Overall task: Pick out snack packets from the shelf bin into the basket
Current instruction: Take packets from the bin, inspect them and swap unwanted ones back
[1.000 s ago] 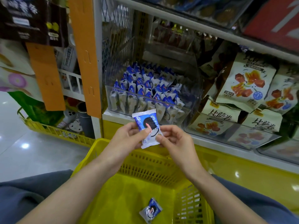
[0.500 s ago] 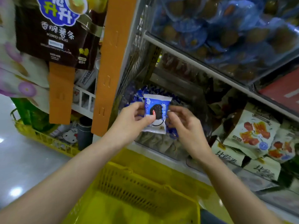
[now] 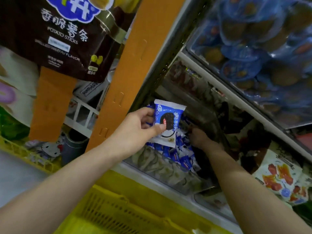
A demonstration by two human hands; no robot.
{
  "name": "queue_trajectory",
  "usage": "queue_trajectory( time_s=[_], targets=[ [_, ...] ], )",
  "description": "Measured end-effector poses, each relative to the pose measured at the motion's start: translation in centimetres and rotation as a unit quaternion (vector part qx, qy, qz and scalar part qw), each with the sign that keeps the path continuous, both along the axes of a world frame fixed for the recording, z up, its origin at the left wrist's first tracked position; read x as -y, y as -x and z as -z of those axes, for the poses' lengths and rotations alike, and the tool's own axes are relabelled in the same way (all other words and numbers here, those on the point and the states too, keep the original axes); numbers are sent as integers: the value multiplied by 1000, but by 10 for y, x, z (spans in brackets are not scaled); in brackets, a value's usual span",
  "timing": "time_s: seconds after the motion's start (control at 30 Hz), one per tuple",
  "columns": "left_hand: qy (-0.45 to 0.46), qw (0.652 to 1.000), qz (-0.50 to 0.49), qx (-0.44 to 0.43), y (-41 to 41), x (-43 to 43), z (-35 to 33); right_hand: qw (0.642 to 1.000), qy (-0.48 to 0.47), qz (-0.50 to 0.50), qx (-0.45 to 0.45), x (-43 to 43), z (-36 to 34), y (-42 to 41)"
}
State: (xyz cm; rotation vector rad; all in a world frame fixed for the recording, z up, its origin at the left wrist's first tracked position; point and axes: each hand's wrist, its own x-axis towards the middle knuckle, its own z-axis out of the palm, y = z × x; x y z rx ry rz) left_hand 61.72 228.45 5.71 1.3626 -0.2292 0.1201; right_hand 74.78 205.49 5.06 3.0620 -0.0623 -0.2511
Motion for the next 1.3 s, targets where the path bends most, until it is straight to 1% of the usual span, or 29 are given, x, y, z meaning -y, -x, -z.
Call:
queue_trajectory(
  time_s=[0.13,0.23,0.4,0.5,0.57,0.7,0.73,0.8,0.87,0.97,1.0,1.03,1.07,1.1,1.13,1.2,1.27,1.3],
  targets=[
    [13,1000,23,-6,2,-3,-1,1000,30,4,-2,1,2,-8],
    [15,1000,24,-7,3,-4,0,999,27,35,-21,1,2,-12],
    [11,1000,16,-10,6,-5,2,991,-77,98,-39,-2,1,-14],
    [1,1000,21,-18,6,-5,4,973,-166,146,-62,-1,1,-11],
    [-1,1000,17,-19,7,-4,4,961,-204,177,-60,1,3,-8],
    [-2,1000,1,-19,10,-2,3,953,-242,180,-31,0,1,-2],
    [-2,1000,-4,-21,10,-1,3,955,-238,177,-25,-1,-2,1],
    [2,1000,-18,-26,11,2,3,968,-201,152,-1,-5,-12,11],
    [10,999,-27,-41,10,4,3,979,-164,96,70,-8,-20,23],
    [22,996,-53,-66,10,11,4,971,-154,38,177,-17,-34,49],
    [32,994,-61,-79,11,13,4,963,-171,35,204,-22,-39,57],
    [38,993,-68,-92,13,16,3,948,-224,41,224,-26,-45,66],
    [35,991,-77,-102,14,18,3,921,-310,46,231,-32,-50,77],
    [26,990,-88,-107,16,20,3,885,-407,42,224,-38,-55,87],
    [17,989,-97,-110,17,22,3,847,-491,37,198,-42,-59,98],
    [21,988,-105,-115,21,26,2,799,-590,30,115,-49,-63,121],
    [45,985,-98,-133,25,32,-1,769,-638,2,48,-55,-61,140],
    [71,983,-89,-147,29,36,-4,768,-639,-11,40,-58,-60,147]
  ],
)
